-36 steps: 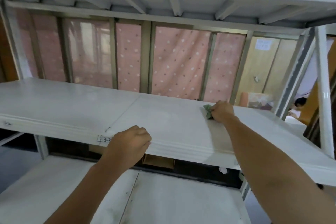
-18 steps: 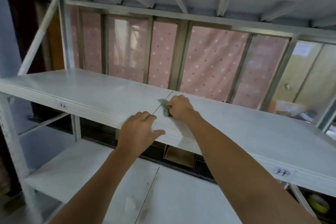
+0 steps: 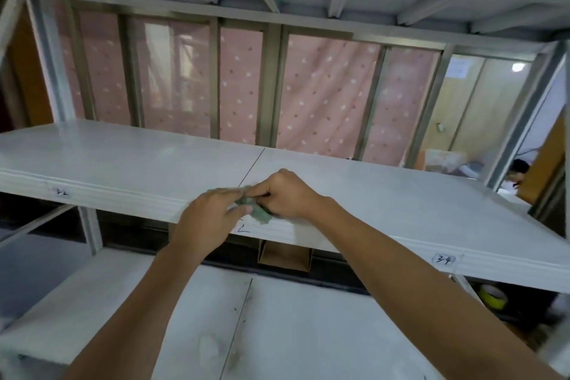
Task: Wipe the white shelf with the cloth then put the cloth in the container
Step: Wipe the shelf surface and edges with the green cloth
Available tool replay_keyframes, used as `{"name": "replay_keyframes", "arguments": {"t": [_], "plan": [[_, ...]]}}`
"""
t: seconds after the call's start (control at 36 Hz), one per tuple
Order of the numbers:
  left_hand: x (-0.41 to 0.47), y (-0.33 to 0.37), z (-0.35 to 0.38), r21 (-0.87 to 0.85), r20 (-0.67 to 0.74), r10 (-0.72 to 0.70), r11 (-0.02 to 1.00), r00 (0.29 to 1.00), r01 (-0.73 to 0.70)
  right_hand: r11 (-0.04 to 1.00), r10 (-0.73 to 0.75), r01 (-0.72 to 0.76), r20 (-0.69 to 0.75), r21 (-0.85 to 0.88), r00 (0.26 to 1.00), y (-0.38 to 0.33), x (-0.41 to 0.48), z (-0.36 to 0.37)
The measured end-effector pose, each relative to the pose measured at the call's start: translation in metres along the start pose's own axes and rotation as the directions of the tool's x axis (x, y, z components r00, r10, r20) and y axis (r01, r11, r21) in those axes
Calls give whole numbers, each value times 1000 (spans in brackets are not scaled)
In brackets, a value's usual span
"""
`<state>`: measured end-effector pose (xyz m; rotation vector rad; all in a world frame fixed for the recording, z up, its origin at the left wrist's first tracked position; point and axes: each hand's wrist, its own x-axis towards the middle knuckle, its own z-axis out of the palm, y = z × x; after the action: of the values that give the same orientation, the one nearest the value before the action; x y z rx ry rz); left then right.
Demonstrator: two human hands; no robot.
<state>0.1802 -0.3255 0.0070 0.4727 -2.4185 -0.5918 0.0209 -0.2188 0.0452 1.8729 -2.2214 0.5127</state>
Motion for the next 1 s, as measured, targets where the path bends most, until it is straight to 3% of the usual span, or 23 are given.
{"name": "replay_keyframes", "arguments": {"t": [0.22, 0.42, 0.75, 1.0], "plan": [[25, 22, 10, 89, 111, -77, 994, 991, 67, 984, 78, -93, -104, -149, 992, -2, -23, -2], [40, 76, 47, 145, 177, -95, 987, 980, 69, 938, 155, -180, -104, -297, 982, 23, -71, -25], [66, 242, 163, 75, 313, 55, 994, 948, -83, 812, 445, -488, -200, -322, 873, 137, -210, -87], [68, 366, 249, -102, 412, 177, 984, 894, -147, 670, 589, -655, -287, -350, 755, 194, -331, -147]]}}
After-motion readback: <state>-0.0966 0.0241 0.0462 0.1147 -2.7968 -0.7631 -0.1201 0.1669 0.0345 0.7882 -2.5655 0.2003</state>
